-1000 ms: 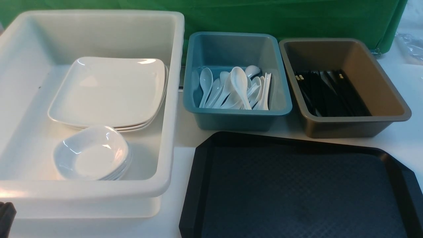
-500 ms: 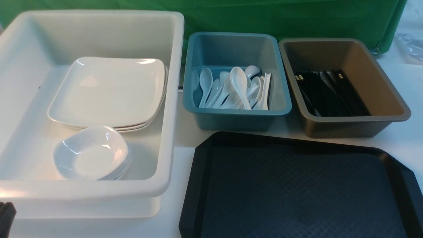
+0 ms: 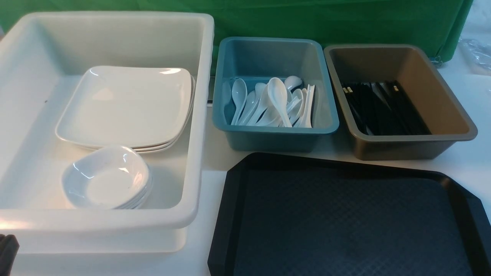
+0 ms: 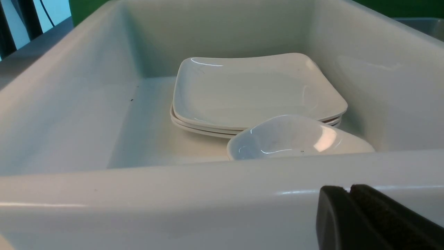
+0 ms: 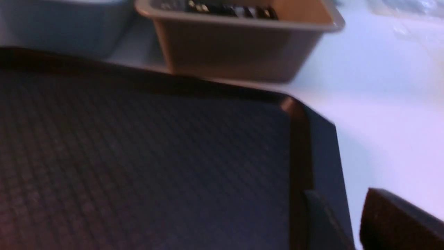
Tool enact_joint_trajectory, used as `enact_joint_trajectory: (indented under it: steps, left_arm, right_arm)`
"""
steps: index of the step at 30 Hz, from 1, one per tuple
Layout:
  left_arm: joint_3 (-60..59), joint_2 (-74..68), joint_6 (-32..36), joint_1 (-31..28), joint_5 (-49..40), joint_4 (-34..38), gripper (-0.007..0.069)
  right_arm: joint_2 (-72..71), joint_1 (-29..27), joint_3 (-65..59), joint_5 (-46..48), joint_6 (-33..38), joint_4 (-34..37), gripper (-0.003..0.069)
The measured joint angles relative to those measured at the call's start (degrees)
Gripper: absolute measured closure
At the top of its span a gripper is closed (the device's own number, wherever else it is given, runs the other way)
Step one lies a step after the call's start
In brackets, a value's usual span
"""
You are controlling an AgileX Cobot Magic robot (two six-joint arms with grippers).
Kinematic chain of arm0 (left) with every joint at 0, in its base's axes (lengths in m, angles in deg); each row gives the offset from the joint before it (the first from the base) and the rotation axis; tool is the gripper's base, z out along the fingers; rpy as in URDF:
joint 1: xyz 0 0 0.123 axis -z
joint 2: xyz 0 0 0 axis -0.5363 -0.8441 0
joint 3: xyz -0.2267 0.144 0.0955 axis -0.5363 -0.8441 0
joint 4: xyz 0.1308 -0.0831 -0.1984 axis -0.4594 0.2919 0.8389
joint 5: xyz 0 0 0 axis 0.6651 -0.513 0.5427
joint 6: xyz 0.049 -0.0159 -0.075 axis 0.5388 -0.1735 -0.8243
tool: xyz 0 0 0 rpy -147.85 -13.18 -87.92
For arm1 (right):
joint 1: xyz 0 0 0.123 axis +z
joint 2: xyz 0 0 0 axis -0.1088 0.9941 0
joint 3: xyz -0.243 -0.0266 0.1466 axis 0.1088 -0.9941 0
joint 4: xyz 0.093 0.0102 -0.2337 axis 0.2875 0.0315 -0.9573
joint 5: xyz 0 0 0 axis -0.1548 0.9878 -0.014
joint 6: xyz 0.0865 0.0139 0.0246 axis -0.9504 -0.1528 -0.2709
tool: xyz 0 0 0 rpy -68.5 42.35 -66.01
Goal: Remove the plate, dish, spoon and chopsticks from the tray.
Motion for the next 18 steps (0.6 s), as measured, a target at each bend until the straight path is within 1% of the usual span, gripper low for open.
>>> enact_joint_trajectory:
  steps: [7, 18]
  left_arm:
    - [0.0, 0.0, 0.0, 0.0, 0.0, -0.1, 0.0608]
    - [0.0, 0.0, 0.0, 0.0, 0.0, -0.2, 0.0608]
  right_arm:
    - [0.0, -2.3, 0.0, 0.0, 0.0, 0.1, 0.0421]
    - [0.0, -2.3, 0.0, 0.0, 0.0, 0.6, 0.0421]
